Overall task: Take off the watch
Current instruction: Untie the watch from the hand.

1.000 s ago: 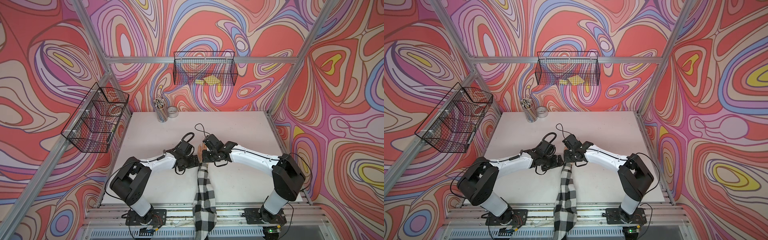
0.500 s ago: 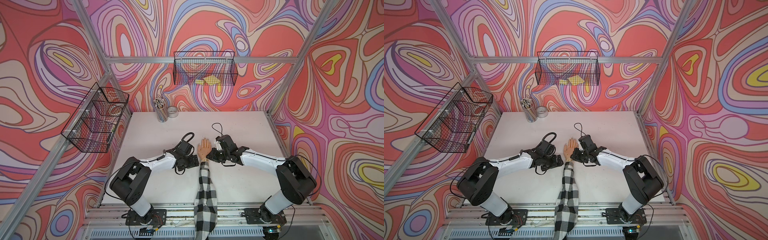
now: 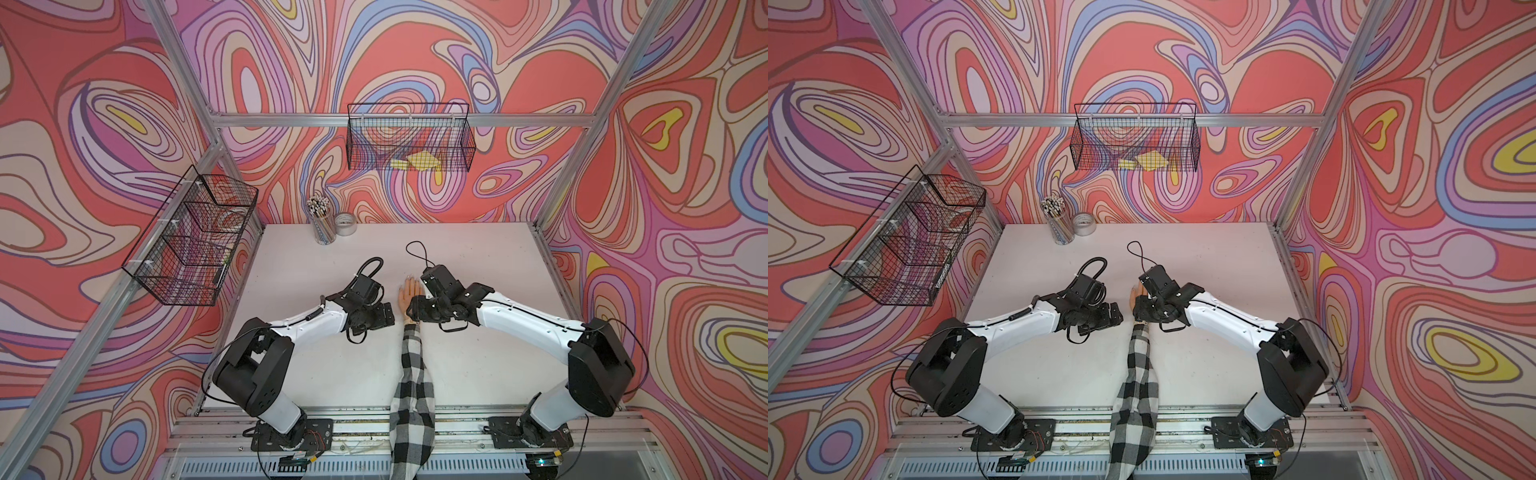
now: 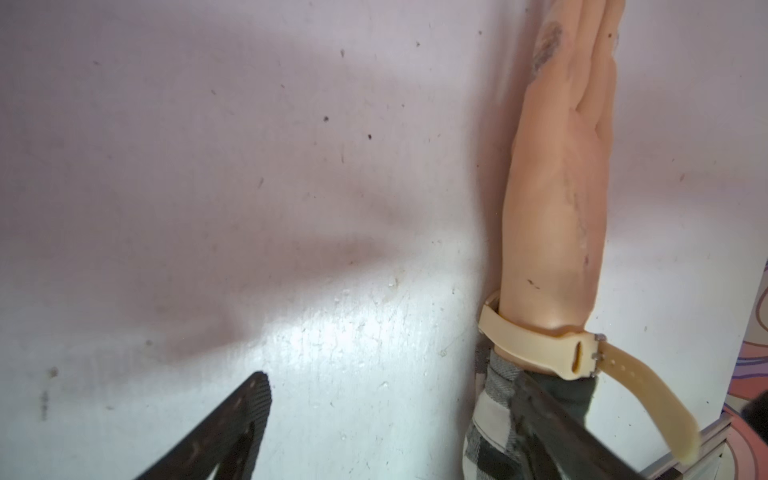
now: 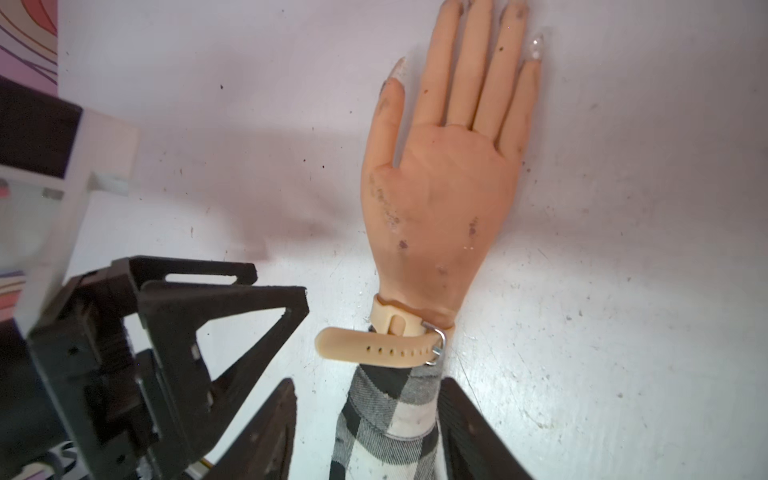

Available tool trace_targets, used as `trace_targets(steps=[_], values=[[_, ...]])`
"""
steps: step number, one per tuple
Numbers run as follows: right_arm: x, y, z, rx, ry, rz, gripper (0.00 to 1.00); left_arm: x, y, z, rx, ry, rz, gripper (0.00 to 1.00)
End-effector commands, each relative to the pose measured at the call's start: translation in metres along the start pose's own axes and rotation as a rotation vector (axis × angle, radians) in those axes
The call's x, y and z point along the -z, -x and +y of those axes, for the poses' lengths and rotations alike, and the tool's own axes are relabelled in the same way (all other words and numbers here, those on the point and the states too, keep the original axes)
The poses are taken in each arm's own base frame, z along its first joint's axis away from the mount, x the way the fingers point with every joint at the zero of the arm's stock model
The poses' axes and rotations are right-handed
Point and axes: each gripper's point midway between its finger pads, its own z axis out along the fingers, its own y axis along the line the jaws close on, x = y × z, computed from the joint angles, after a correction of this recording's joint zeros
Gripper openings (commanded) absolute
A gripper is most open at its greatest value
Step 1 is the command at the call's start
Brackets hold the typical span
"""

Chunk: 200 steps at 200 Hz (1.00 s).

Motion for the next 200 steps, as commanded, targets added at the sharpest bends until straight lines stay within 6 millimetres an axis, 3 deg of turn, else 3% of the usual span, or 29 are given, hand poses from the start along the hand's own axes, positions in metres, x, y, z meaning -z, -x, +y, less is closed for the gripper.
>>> trace_targets(steps=[1,31,43,75,170,200], values=[[-0.005,-0.008,-0.015,0.081,-0.175,0.029,0.59,0.015,0.011,0.002,-0.002,0.012,-0.031,0.92],[-0.013,-0.002,-0.013,0.138,-0.289,0.032,0.59,0.021,0.014,0.008,0.01,0.016,-0.043,0.92],[-0.025,-0.006,-0.019,0.159,-0.349,0.057,0.59,0.022,0.014,0.008,0.01,0.015,-0.043,0.92],[-0.034,-0.008,-0.031,0.16,-0.425,0.066,0.55,0.023,0.013,0.008,0.013,0.008,-0.039,0.91],[-0.033,-0.013,-0.037,0.135,-0.427,0.055,0.15,0.018,0.009,0.001,0.01,-0.033,-0.011,0.92],[-0.031,-0.012,-0.036,0.125,-0.414,0.046,0.15,0.016,0.008,-0.003,0.015,-0.052,0.002,0.91]])
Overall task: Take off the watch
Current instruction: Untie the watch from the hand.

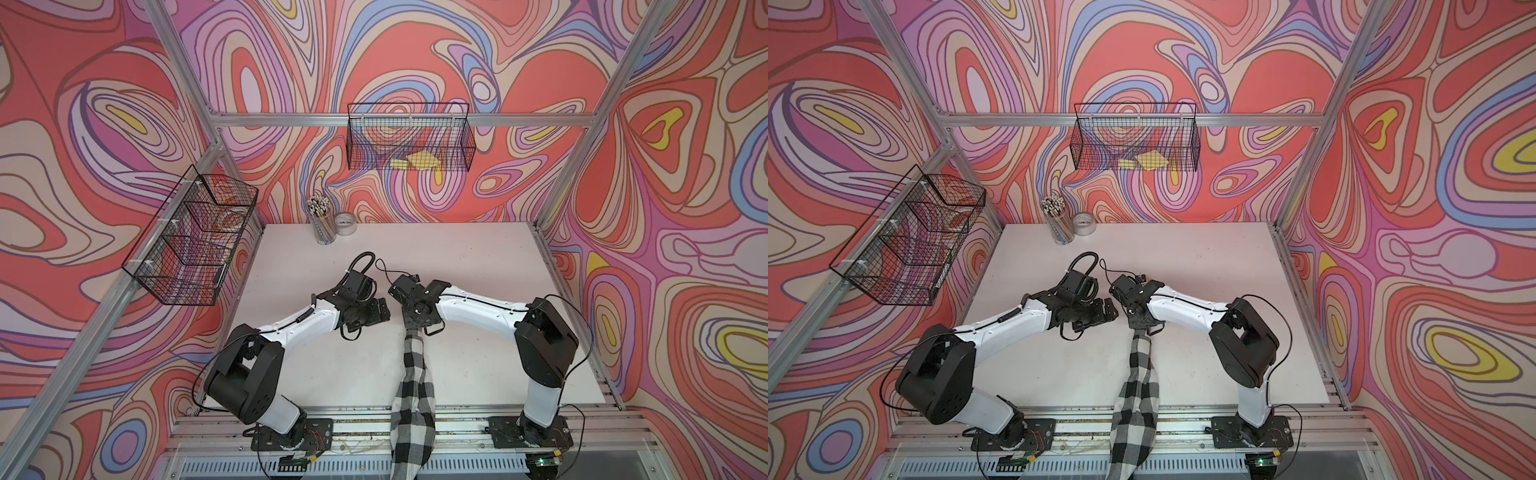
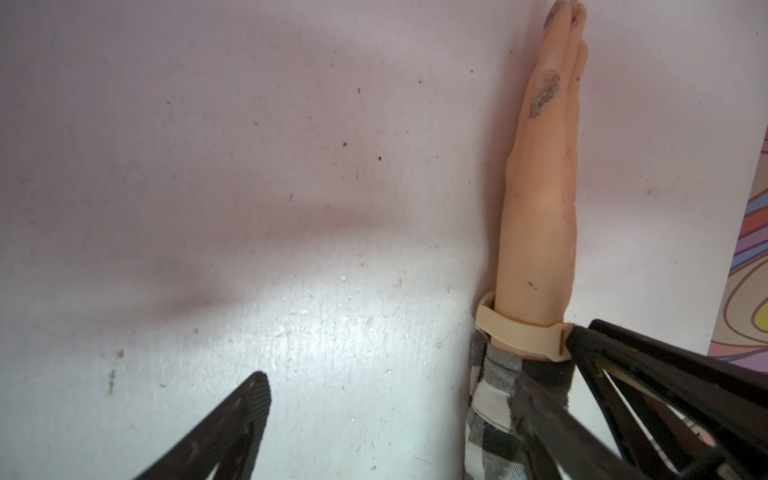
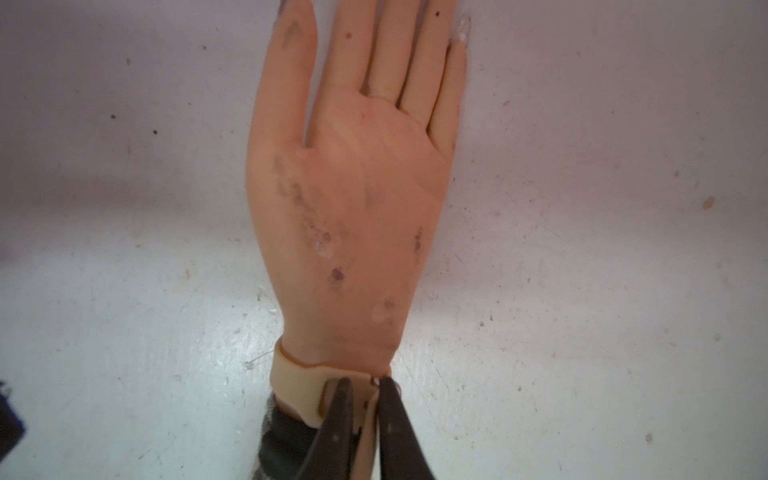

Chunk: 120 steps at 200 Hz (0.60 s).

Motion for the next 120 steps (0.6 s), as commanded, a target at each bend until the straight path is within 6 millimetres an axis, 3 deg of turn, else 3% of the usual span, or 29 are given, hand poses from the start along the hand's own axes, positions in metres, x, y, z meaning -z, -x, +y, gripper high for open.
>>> trace_targets(steps=[1,51,90,120], values=[[0.009,0.001,-0.004,-0.012,-0.002,-0.021,0.15,0.0,0.001,-0.005,0.005,-0.023,0.006,0.91],[0.008,-0.002,-0.006,-0.015,-0.009,-0.016,0.17,-0.002,0.0,-0.009,0.002,-0.033,0.015,0.91],[0.011,-0.001,-0.005,-0.022,0.006,-0.026,0.0,-0.004,-0.002,-0.014,-0.005,-0.042,0.02,0.91],[0.017,0.005,0.0,-0.023,0.037,-0.045,0.0,-0.005,-0.002,-0.021,-0.016,-0.052,0.025,0.91]])
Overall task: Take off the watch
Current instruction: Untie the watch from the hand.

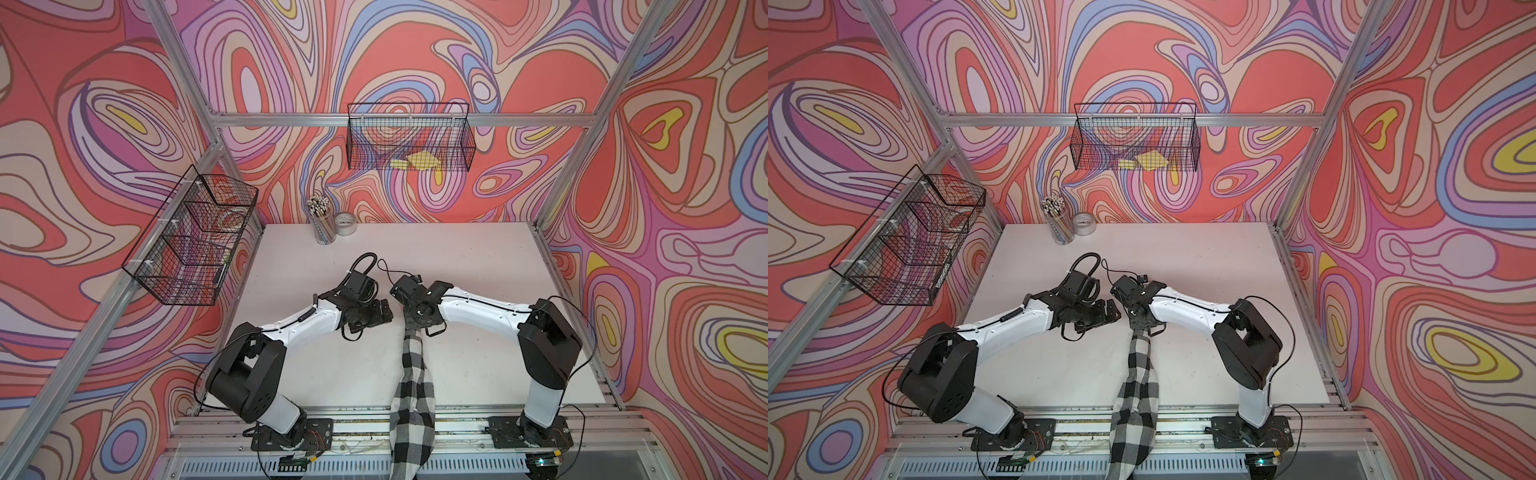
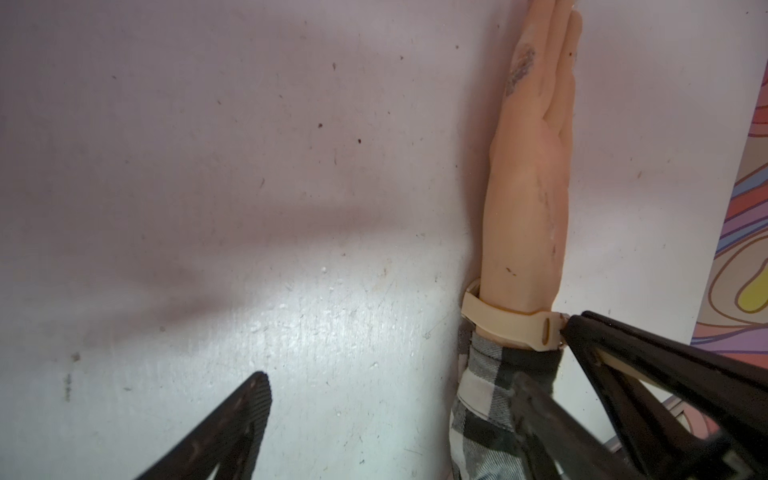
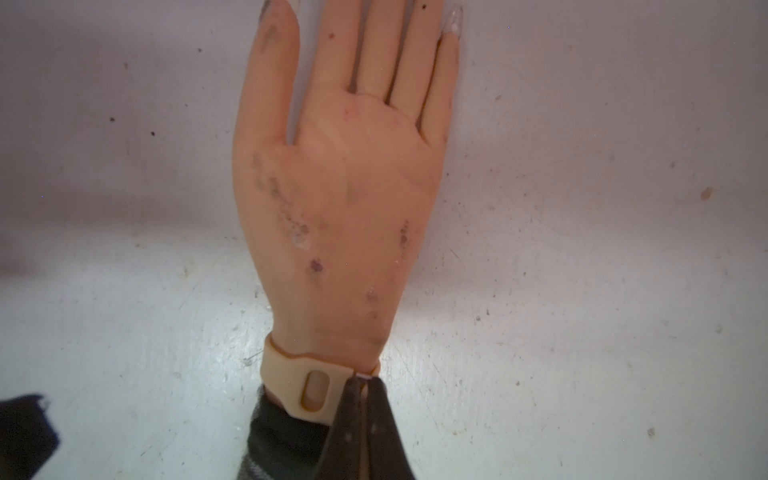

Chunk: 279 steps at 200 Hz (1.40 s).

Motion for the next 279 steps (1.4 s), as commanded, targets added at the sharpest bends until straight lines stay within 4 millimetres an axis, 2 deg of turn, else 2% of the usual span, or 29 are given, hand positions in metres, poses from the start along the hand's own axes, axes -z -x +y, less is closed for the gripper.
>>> trace_targets(steps=[1,74,127,131,170,279], values=[[0.014,0.006,0.002,-0.005,0.029,-0.037,0.0,-0.001,0.006,-0.014,-0.004,-0.027,-0.01,0.91],[0.016,0.011,0.011,-0.03,0.081,-0.044,0.0,-0.012,-0.001,-0.028,-0.016,-0.06,0.016,0.91],[0.016,0.01,0.009,-0.034,0.081,-0.042,0.0,-0.026,-0.011,-0.032,-0.012,-0.055,0.053,0.91],[0.016,0.009,0.008,-0.035,0.08,-0.042,0.0,-0.026,-0.006,-0.037,-0.018,-0.077,0.035,0.91],[0.016,0.009,0.006,-0.039,0.08,-0.043,0.0,-0.036,-0.01,-0.042,-0.015,-0.09,0.047,0.91],[0.015,0.01,0.01,-0.051,0.109,-0.043,0.0,-0.053,-0.021,-0.041,-0.02,-0.07,0.081,0.91]])
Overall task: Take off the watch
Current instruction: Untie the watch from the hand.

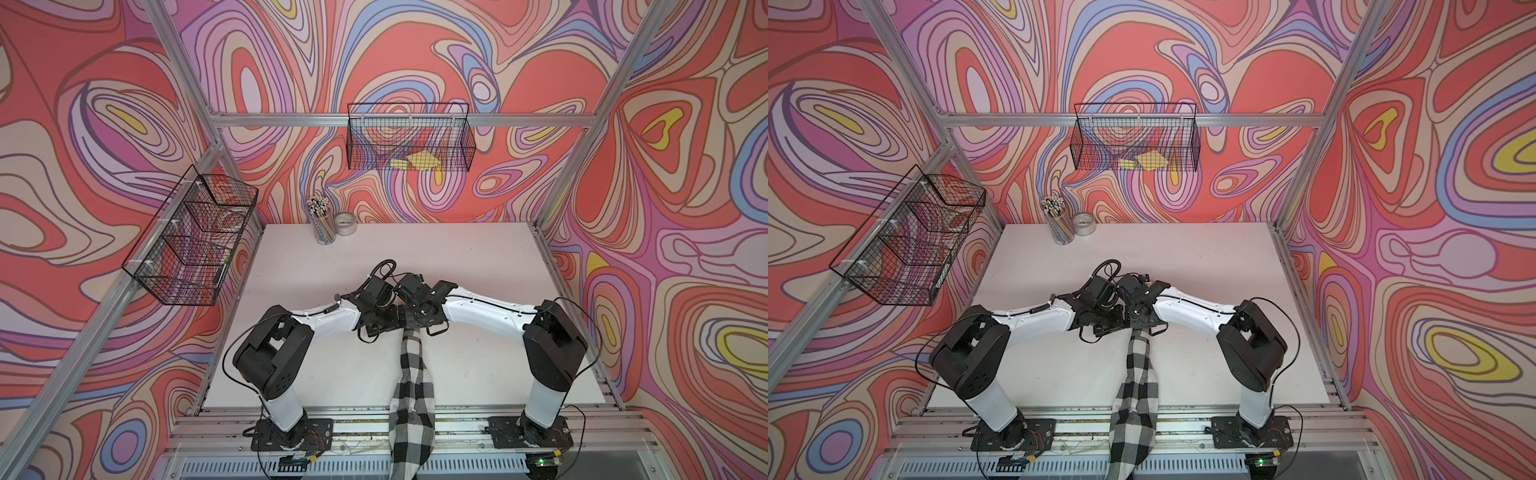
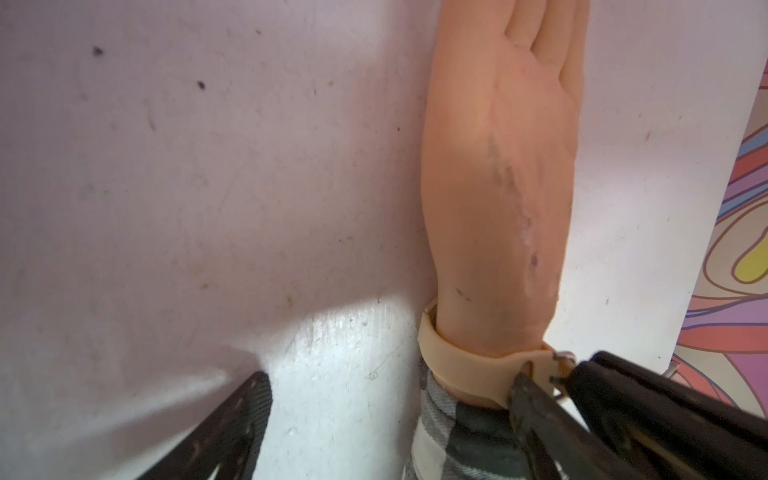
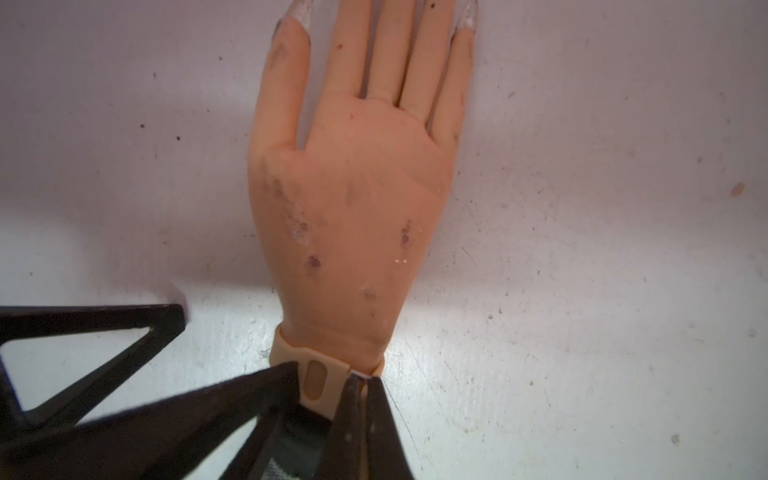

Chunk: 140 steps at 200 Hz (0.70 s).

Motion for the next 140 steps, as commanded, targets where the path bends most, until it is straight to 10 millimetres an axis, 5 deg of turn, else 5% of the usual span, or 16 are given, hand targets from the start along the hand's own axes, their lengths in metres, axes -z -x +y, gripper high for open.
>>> trace_targets(steps=[1,140], values=[[0.011,0.009,0.008,-0.024,0.055,-0.045,0.0,-0.007,0.0,-0.009,0.003,-0.015,0.002,0.91],[0.007,0.009,0.009,-0.045,0.085,-0.04,0.0,-0.012,0.002,-0.019,0.02,-0.074,-0.013,0.91]])
